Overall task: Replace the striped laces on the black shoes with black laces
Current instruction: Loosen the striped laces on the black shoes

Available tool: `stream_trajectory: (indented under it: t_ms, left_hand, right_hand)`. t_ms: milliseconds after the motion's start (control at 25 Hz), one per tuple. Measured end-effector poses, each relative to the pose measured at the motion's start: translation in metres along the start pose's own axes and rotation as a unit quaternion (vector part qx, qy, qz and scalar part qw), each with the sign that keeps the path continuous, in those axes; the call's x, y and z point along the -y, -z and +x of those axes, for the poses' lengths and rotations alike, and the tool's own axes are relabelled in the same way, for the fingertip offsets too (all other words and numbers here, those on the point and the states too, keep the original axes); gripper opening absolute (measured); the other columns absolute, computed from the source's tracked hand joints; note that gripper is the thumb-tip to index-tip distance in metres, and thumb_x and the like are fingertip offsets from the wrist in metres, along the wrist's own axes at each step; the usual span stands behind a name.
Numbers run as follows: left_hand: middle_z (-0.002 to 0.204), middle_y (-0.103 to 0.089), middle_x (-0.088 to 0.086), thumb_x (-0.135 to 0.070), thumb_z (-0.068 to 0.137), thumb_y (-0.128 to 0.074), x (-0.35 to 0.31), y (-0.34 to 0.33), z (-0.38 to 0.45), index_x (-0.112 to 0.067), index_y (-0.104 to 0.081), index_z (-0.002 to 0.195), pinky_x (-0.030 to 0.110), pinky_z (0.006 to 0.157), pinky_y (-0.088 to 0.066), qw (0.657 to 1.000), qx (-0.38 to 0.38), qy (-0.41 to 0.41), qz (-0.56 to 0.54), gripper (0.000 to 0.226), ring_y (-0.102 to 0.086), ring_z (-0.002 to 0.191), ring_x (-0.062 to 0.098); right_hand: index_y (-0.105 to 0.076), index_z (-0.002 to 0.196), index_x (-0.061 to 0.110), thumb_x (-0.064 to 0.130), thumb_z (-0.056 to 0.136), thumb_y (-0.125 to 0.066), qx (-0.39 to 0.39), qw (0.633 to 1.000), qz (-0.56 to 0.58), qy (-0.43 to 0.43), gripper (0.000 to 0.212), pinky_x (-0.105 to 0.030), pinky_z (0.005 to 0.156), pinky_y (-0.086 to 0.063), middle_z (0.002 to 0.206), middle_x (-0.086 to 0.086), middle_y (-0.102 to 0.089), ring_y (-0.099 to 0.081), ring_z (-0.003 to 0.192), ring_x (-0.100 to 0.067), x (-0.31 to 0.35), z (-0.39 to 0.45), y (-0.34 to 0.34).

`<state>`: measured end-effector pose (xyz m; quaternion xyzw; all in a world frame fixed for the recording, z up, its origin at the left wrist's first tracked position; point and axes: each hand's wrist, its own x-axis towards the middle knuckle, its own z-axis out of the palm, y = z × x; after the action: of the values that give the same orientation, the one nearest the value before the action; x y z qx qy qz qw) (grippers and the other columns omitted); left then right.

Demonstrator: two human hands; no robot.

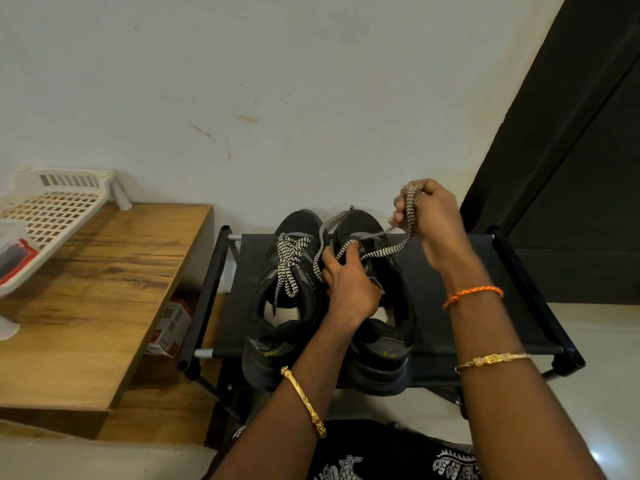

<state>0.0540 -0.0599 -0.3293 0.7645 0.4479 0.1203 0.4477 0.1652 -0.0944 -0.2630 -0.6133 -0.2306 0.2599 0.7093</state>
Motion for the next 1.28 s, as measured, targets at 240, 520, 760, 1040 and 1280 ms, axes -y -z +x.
stream_trajectory:
  t_ms: [240,520,760,1040,1280]
  left_hand:
    - [0.154,0.005,0.014,0.000,0.080,-0.059,0.002,0.003,-0.004,-0.022,-0.019,0.148,0.037,0.114,-0.021,1.000,0.005,-0.016,-0.009,0.081,-0.012,0.140,0.035]
    - [0.151,-0.007,0.015,0.001,0.080,-0.060,0.000,0.004,-0.004,-0.018,-0.020,0.148,0.039,0.114,-0.028,1.000,0.002,-0.019,-0.022,0.081,-0.023,0.137,0.034]
    - [0.155,0.009,0.015,0.006,0.080,-0.059,0.000,0.003,-0.002,-0.019,-0.021,0.147,0.041,0.113,-0.031,1.000,0.004,-0.008,-0.021,0.081,-0.021,0.140,0.036]
    - [0.154,0.008,0.014,0.006,0.078,-0.062,0.001,0.002,-0.001,-0.021,-0.022,0.146,0.041,0.111,-0.034,1.000,0.009,0.001,-0.019,0.084,-0.023,0.139,0.036]
    - [0.152,-0.001,0.016,0.002,0.080,-0.061,0.002,0.002,0.000,-0.018,-0.019,0.148,0.042,0.111,-0.032,1.000,0.010,-0.009,-0.012,0.082,-0.026,0.137,0.036]
  right_hand:
    - [-0.070,0.098,0.013,0.019,0.090,-0.060,0.062,0.865,-0.496,0.038,0.014,-0.024,0.074,-0.049,0.095,-0.010,-0.068,-0.061,0.084,-0.022,-0.044,0.006,-0.003]
    - [-0.071,0.095,0.010,0.019,0.089,-0.061,0.069,0.864,-0.498,0.010,0.015,-0.030,0.072,-0.048,0.091,-0.013,-0.069,-0.063,0.087,-0.027,-0.044,0.005,-0.008]
    - [-0.068,0.094,0.002,0.001,0.088,-0.060,0.033,0.986,-0.162,0.010,0.010,-0.010,0.051,-0.044,0.065,0.004,-0.066,-0.058,0.053,0.005,-0.011,-0.003,0.004]
    - [-0.052,0.081,0.014,-0.005,0.093,-0.033,0.047,0.983,0.171,-0.042,0.029,-0.025,0.059,-0.047,0.069,0.001,-0.065,-0.063,0.070,-0.016,0.010,-0.007,-0.001]
    - [-0.067,0.102,0.012,0.008,0.087,-0.054,0.031,0.880,-0.473,0.003,0.020,-0.026,0.067,-0.046,0.094,-0.009,-0.064,-0.059,0.082,-0.021,-0.034,0.000,-0.004]
